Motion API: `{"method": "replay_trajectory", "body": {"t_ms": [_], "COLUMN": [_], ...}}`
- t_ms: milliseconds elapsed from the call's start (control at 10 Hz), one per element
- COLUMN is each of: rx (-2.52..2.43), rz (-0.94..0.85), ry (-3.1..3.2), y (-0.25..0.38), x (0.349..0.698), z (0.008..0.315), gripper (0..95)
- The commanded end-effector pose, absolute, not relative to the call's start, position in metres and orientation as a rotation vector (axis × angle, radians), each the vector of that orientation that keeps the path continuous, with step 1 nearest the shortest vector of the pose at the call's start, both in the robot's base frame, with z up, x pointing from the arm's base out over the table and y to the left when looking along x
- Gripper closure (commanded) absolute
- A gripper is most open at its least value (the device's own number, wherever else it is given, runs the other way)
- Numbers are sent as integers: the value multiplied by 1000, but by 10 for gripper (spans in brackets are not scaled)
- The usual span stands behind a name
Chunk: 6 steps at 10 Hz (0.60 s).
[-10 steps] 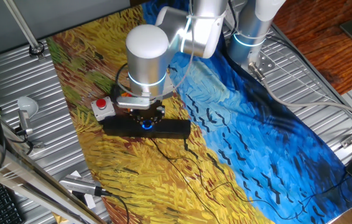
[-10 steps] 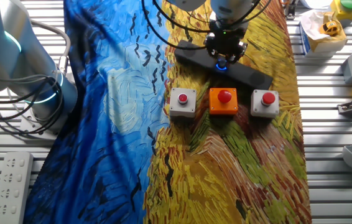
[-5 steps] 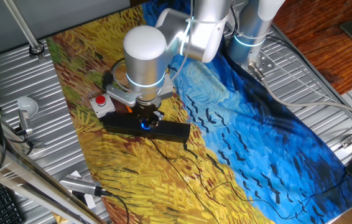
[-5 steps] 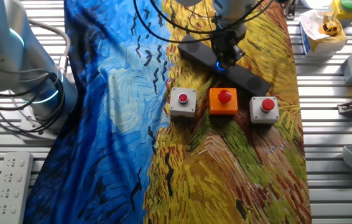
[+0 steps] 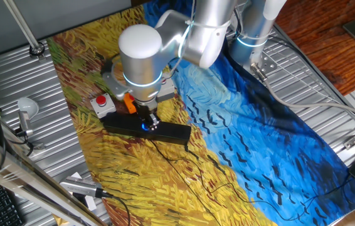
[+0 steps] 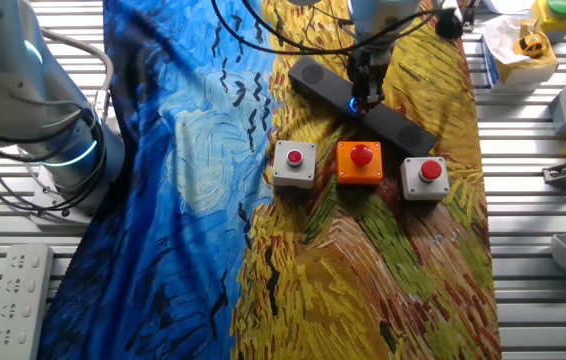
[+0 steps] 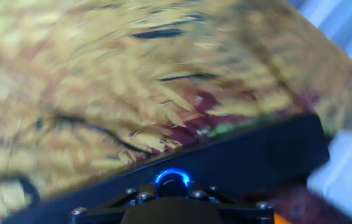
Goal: Turn the knob to increase the volume of the speaker
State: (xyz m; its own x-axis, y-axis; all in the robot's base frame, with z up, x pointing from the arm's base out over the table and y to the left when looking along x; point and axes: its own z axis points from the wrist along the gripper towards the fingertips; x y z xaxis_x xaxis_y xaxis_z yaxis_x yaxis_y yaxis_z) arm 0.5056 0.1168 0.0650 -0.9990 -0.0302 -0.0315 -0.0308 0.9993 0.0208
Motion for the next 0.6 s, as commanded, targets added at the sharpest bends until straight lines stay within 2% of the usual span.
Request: {"method": "replay_trajectory", "body": {"t_ms": [100, 200, 300, 600], "rx": [141, 3, -183, -559], "rz": [75, 40, -39, -126], "ry": [3108, 3113, 3108, 3068], "y": [118, 118, 118, 119], "x": [507, 507, 507, 506], "z": [65, 66, 67, 70], "gripper": [570, 570, 380, 380]}}
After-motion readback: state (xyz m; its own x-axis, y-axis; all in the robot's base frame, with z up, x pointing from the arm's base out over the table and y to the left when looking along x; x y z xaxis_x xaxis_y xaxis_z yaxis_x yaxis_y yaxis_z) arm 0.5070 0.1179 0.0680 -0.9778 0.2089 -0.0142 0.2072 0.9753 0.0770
